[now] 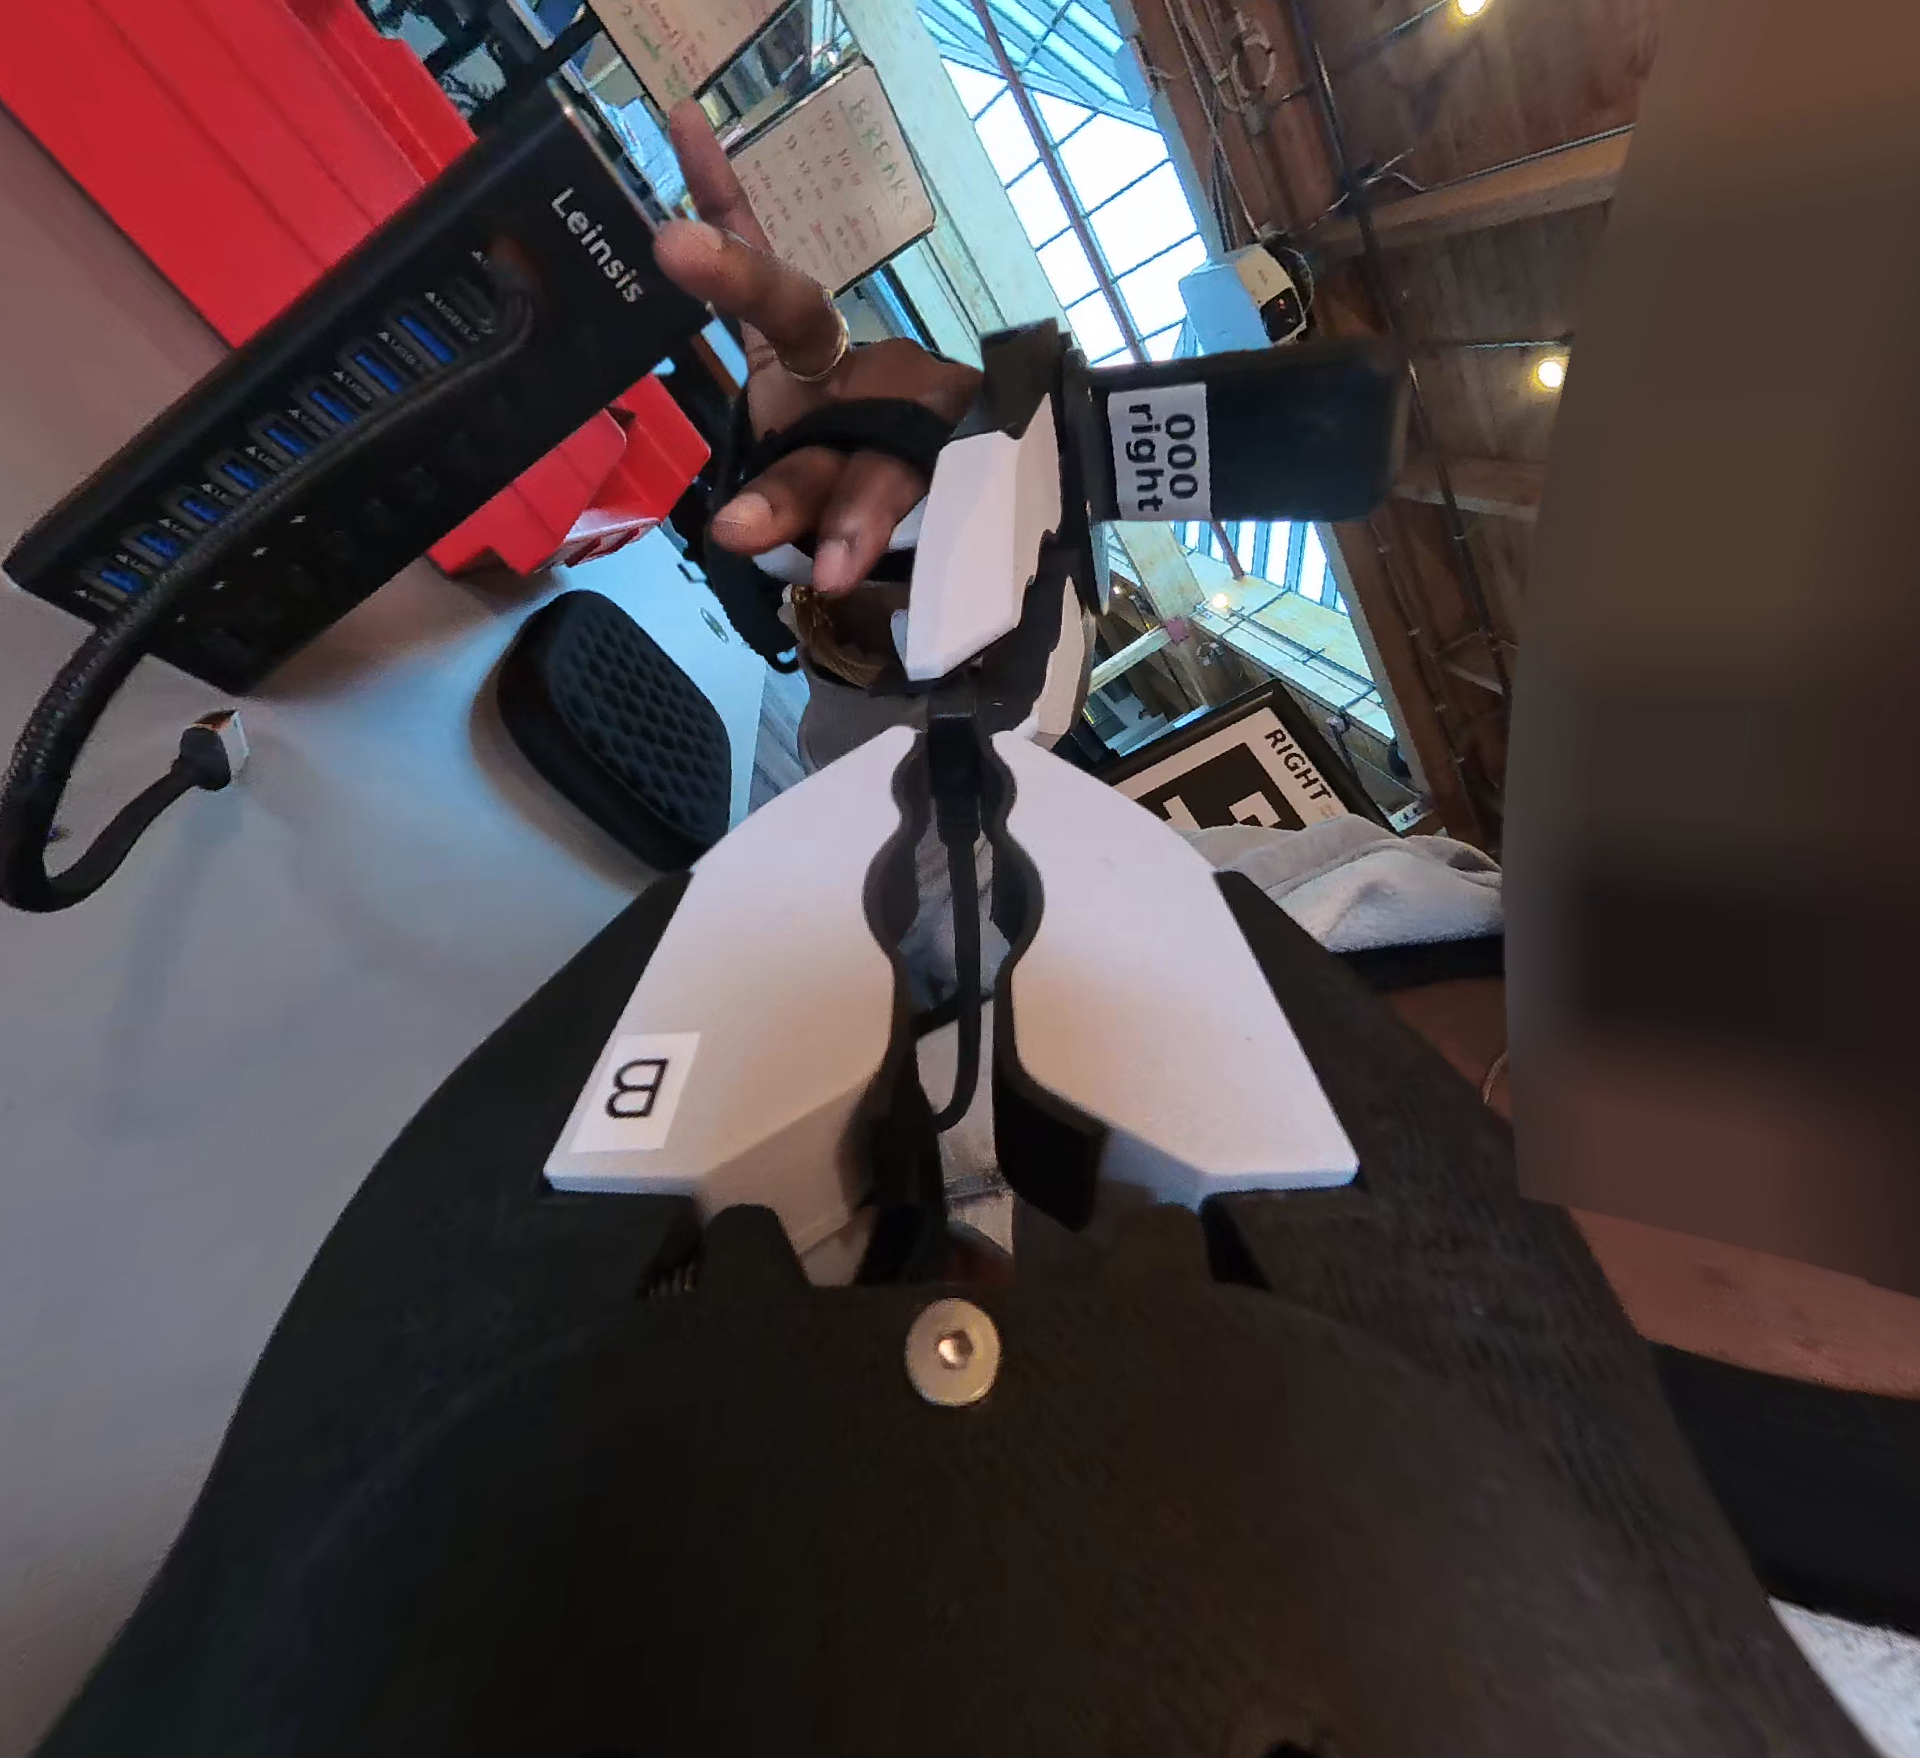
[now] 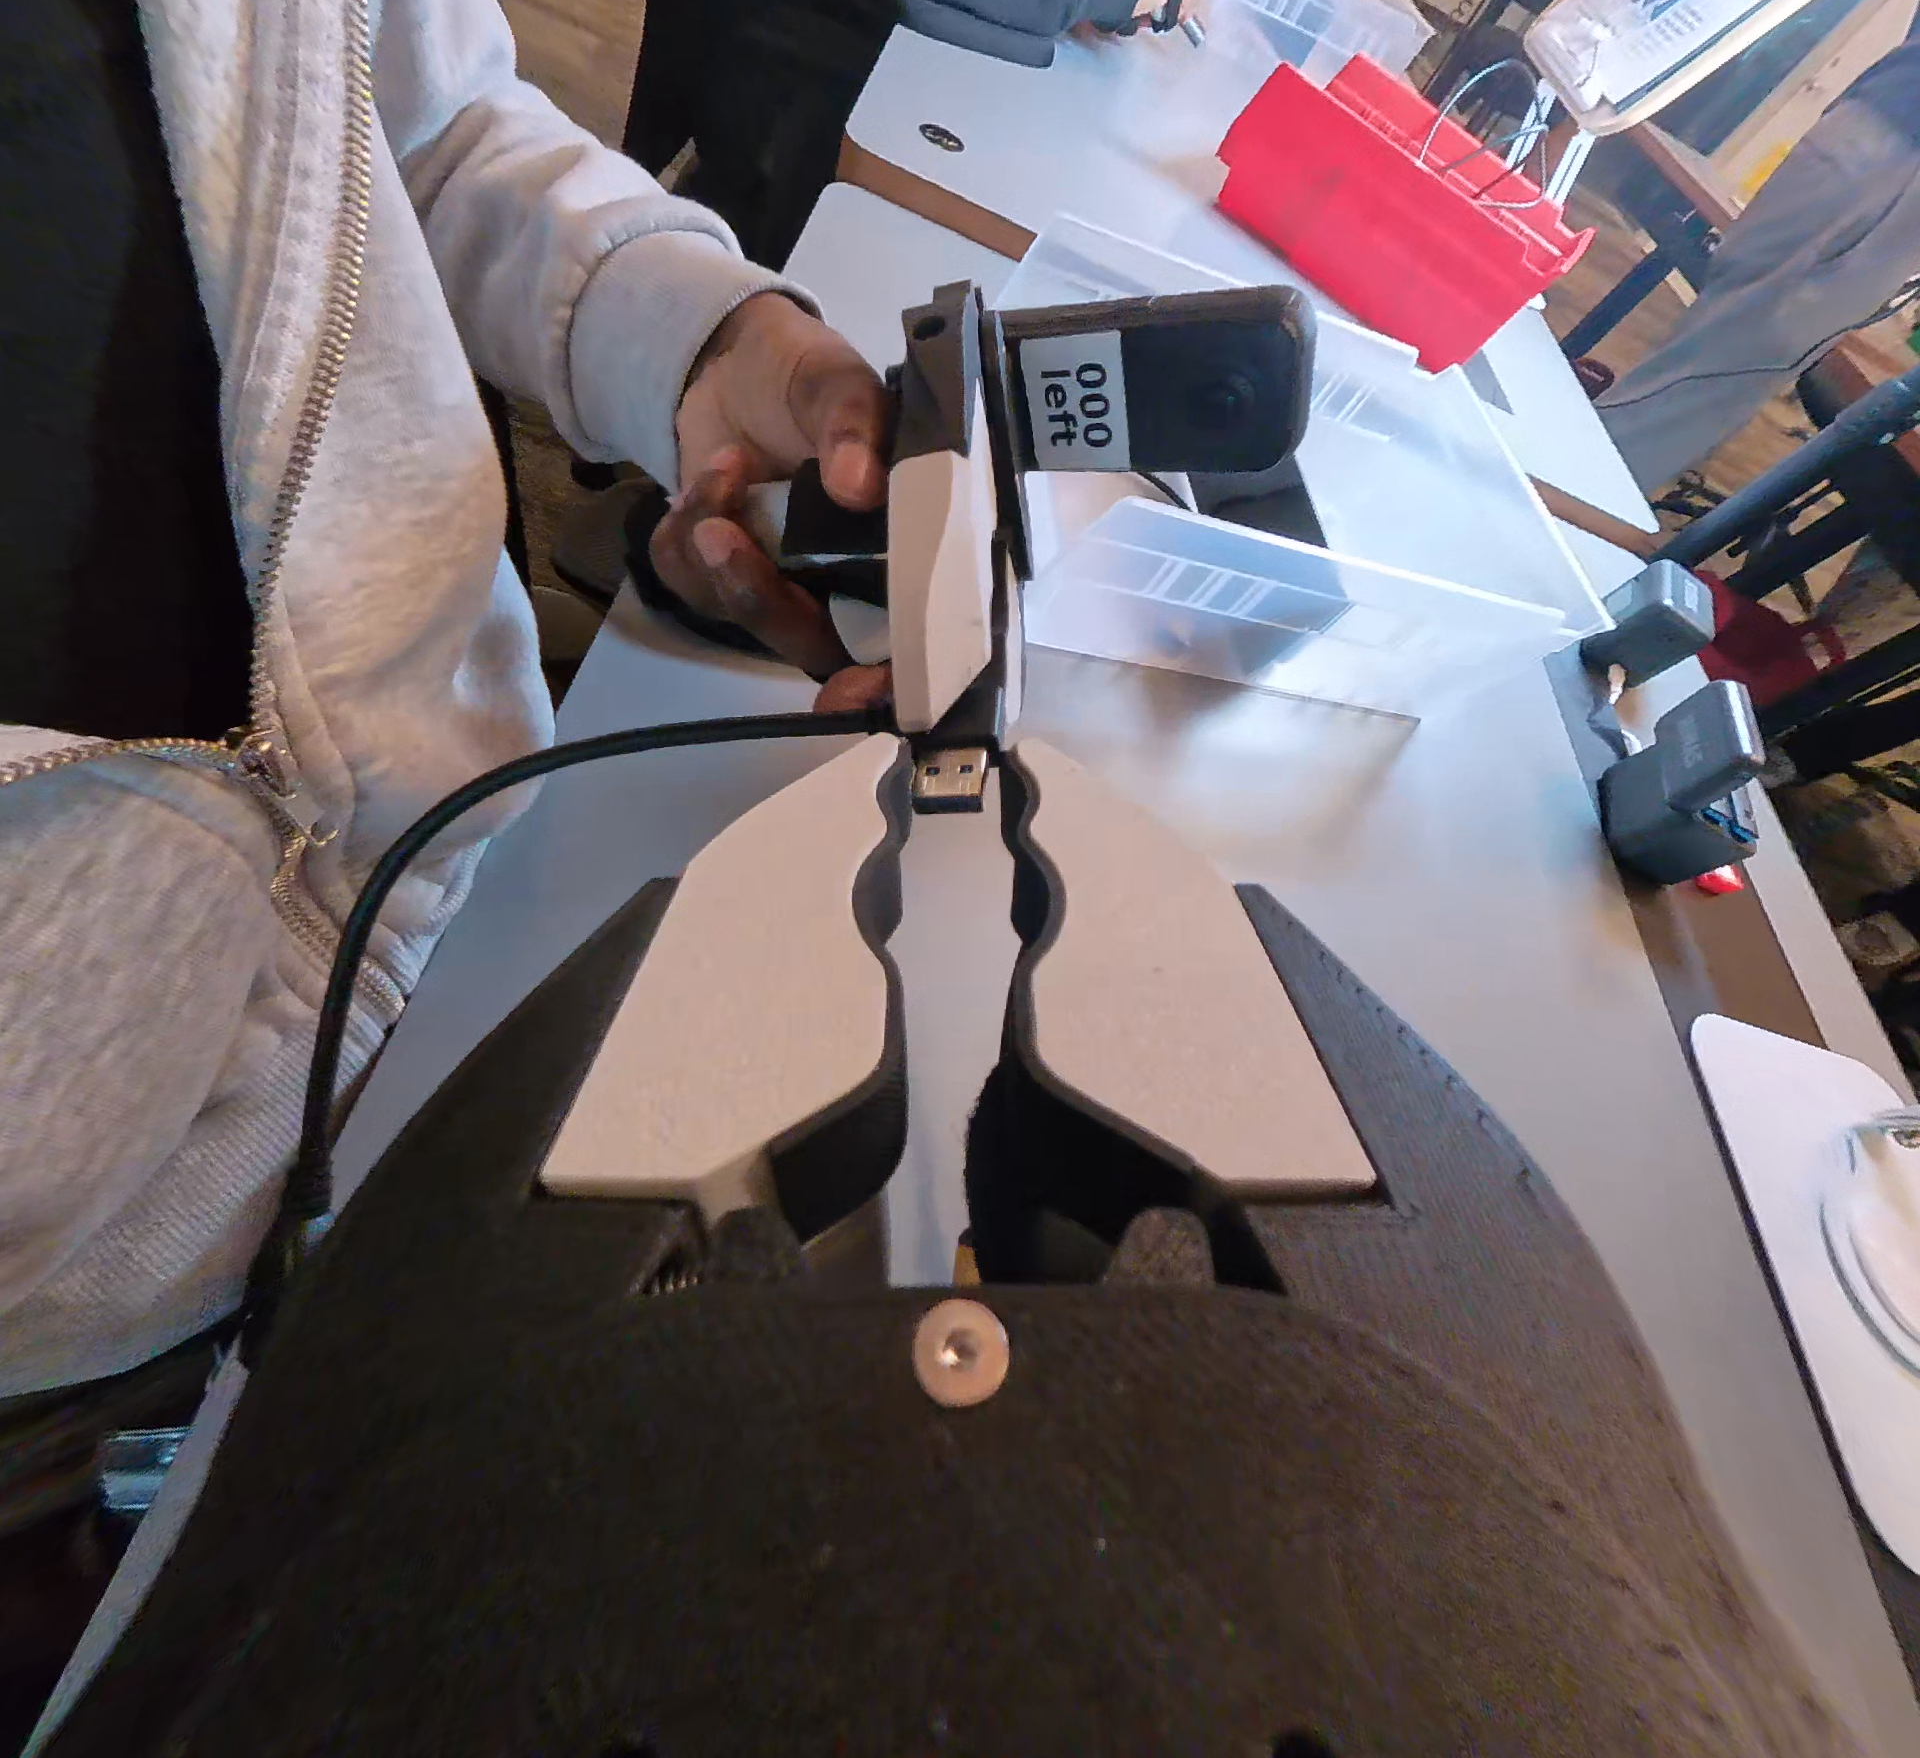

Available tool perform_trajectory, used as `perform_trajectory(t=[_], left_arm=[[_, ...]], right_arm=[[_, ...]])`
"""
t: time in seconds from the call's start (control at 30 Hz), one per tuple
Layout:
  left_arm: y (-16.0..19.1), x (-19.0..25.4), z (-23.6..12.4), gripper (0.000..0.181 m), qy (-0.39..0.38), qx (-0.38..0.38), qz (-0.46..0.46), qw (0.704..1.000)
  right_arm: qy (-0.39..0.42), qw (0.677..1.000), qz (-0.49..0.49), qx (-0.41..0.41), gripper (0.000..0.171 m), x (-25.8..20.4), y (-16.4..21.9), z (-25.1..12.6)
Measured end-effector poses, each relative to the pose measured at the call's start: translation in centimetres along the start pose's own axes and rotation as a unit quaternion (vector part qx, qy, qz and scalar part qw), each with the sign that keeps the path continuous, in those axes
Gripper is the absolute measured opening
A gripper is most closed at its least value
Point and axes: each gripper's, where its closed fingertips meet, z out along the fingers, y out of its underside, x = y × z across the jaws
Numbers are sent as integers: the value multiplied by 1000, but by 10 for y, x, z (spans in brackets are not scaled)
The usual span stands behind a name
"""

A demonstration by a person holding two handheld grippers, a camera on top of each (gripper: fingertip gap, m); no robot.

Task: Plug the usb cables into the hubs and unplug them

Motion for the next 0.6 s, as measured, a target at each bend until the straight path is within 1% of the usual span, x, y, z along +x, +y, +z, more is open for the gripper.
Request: perform_trajectory(t=[0.07,0.1,0.17,0.2,0.23,0.27,0.3,0.33,0.37,0.4,0.43,0.47,0.53,0.6], left_arm=[[-3,5,2,9,10,13,14,1000],[-5,8,2,9,11,24,21,999],[-10,7,1,9,-5,48,49,998],[-13,6,0,8,-14,65,54,996],[-14,4,-1,8,-23,82,55,995],[-14,0,-2,8,-34,97,51,993],[-13,-6,-1,8,-46,107,43,992],[-10,-12,1,8,-56,112,31,992],[-9,-18,2,8,-63,119,16,991],[-9,-23,5,8,-69,125,2,990],[-8,-27,8,8,-74,132,-10,988],[-7,-31,11,8,-79,138,-20,987],[-5,-40,17,9,-85,147,-46,984],[-8,-47,20,8,-88,163,-68,980]], right_arm=[[21,999,-26,13,16,2,-6,-3],[44,998,-42,26,18,4,-11,-7],[125,988,-45,84,32,18,-28,-26],[178,976,-36,123,41,27,-36,-41],[243,955,-26,169,48,37,-43,-62],[321,921,-12,222,53,48,-46,-88],[403,872,12,279,57,57,-44,-120],[473,816,54,326,58,62,-32,-150],[504,782,104,352,64,62,-15,-166],[518,764,152,353,65,61,6,-171],[532,756,197,328,73,63,30,-167],[528,763,228,295,79,62,49,-155],[510,791,257,219,79,63,73,-125],[508,816,254,105,77,69,95,-99]])
